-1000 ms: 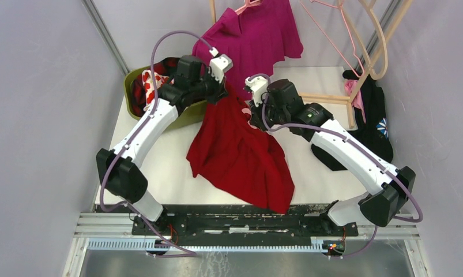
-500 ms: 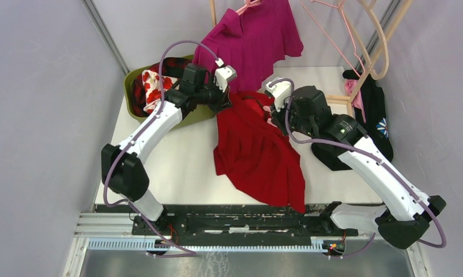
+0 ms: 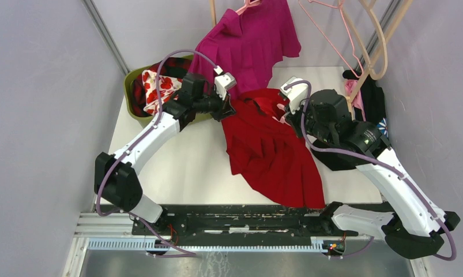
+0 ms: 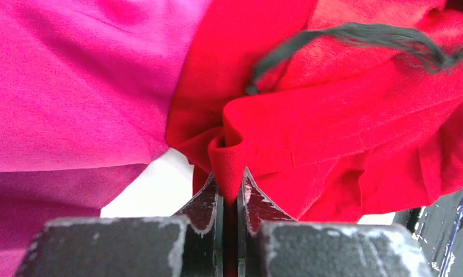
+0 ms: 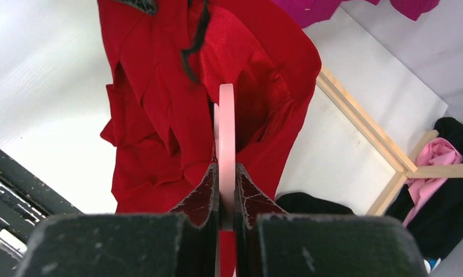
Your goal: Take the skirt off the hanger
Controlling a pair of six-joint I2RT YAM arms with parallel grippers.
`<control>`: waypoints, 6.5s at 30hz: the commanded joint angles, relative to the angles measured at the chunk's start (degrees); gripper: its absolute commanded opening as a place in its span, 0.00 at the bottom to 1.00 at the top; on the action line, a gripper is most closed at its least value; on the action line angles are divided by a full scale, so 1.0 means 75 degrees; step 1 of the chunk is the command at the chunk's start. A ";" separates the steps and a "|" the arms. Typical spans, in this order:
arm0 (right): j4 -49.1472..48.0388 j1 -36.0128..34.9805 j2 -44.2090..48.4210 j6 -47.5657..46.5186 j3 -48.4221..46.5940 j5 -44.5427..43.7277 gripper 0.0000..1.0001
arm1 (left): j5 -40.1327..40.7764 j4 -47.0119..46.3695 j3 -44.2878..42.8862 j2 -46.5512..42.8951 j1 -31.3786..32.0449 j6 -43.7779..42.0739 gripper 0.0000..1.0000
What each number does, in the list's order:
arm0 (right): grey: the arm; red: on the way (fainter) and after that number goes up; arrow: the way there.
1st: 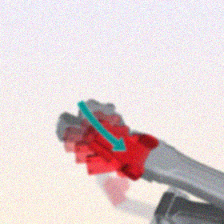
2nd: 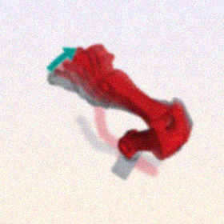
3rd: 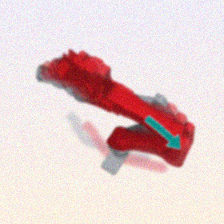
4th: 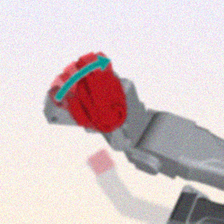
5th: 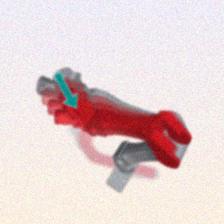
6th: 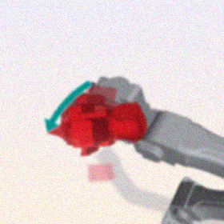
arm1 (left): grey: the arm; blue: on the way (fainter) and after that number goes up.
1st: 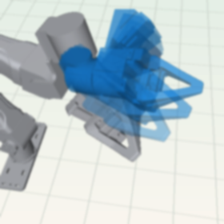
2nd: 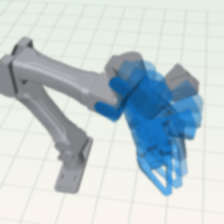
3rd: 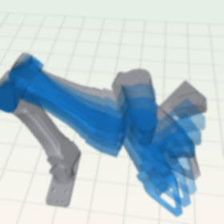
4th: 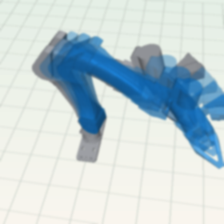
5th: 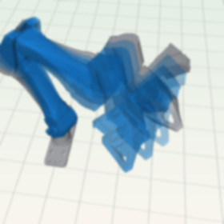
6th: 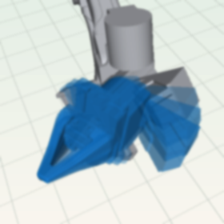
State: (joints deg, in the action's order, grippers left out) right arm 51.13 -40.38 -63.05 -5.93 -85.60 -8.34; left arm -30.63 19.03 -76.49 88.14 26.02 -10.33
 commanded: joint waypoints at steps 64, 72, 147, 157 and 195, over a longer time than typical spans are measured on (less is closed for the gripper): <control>-0.0127 0.0058 -0.0192 0.0088 -0.0653 0.0878 0.01 | 0.1953 -0.2897 0.0946 -0.0321 0.2422 0.0120 0.03; 0.0098 0.0053 -0.0084 -0.0034 -0.0283 0.0865 0.01 | 0.4189 -0.2123 -0.0301 -0.0232 0.1737 -0.1144 0.03; 0.0755 0.0055 -0.0076 0.0242 -0.0921 0.1650 0.01 | 0.4735 -0.5546 0.1830 0.0387 0.1838 -0.0168 0.03; 0.0927 0.0061 0.0165 0.0211 -0.0480 0.1559 0.01 | 0.4766 -0.5016 0.0394 0.0694 0.0397 -0.0744 0.03; -0.5158 0.0061 -0.1064 0.0705 -0.0945 -0.0833 0.01 | 0.2126 -0.2234 0.1004 -0.0056 0.2373 0.1068 0.03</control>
State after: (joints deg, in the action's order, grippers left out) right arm 30.87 -39.79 -72.01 -1.28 -88.47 -9.98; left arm -11.07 2.39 -69.30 88.95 42.59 -5.41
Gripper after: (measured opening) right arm 0.081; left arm 0.065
